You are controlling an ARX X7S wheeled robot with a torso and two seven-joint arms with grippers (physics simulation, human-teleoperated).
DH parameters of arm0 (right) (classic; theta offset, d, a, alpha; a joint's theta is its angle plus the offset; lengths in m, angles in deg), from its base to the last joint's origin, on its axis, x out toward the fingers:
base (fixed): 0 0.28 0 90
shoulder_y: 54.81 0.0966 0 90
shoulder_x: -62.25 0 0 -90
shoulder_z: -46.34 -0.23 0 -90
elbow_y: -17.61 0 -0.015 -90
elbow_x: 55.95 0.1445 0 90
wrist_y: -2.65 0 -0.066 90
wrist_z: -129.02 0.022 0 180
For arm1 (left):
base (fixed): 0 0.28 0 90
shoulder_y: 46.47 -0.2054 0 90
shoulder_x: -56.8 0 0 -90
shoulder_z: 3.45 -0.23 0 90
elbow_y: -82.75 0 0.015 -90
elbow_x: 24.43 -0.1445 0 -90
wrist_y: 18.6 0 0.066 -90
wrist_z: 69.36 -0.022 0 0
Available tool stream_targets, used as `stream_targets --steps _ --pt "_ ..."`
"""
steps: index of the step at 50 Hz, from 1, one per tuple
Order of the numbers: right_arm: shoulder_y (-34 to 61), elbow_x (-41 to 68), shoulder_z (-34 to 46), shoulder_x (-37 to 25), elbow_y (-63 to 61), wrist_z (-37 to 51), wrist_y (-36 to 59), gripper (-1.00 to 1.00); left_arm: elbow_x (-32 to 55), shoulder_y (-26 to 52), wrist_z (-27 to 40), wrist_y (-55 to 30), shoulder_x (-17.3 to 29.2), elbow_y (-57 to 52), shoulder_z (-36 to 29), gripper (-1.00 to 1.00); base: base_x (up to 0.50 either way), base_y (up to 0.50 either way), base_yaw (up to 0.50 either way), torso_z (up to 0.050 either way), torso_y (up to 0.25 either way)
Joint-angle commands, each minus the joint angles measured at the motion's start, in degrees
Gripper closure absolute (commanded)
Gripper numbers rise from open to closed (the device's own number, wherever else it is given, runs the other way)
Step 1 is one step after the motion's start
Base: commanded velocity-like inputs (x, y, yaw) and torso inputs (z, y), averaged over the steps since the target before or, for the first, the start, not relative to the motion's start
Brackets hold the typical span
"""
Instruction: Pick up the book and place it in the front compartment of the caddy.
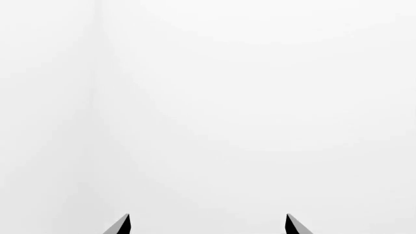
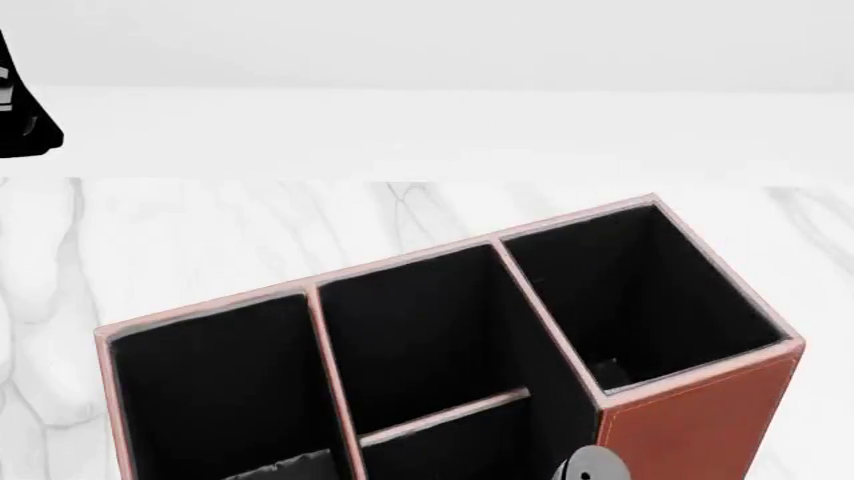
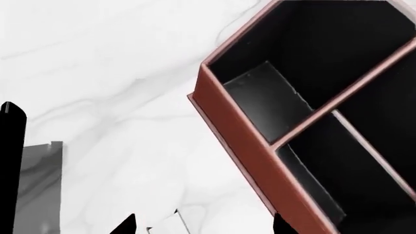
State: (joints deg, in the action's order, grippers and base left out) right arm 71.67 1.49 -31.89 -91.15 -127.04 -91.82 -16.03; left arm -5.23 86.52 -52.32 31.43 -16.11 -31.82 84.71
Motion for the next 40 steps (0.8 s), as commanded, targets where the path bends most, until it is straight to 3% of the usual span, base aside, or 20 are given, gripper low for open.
stream_targets --steps 1,23,40 --pt "-0.53 -1.77 3.19 -1.71 -0.92 -0.26 0.43 -1.00 0.20 -0.04 0.22 0.03 0.17 -0.03 -0.10 -1.00 0.00 0.00 0.00 0.000 0.000" --pt "-0.84 -4.09 6.78 -2.31 -0.68 -0.22 -1.07 -1.00 0.48 -0.08 0.57 0.31 0.39 0.21 -0.48 -1.00 0.00 0.00 0.00 0.000 0.000" --pt "-1.13 -10.04 14.42 -0.85 0.77 -1.46 -3.05 -1.00 0.77 -0.11 0.87 0.46 0.56 0.33 -0.54 -1.00 0.00 0.00 0.00 0.000 0.000"
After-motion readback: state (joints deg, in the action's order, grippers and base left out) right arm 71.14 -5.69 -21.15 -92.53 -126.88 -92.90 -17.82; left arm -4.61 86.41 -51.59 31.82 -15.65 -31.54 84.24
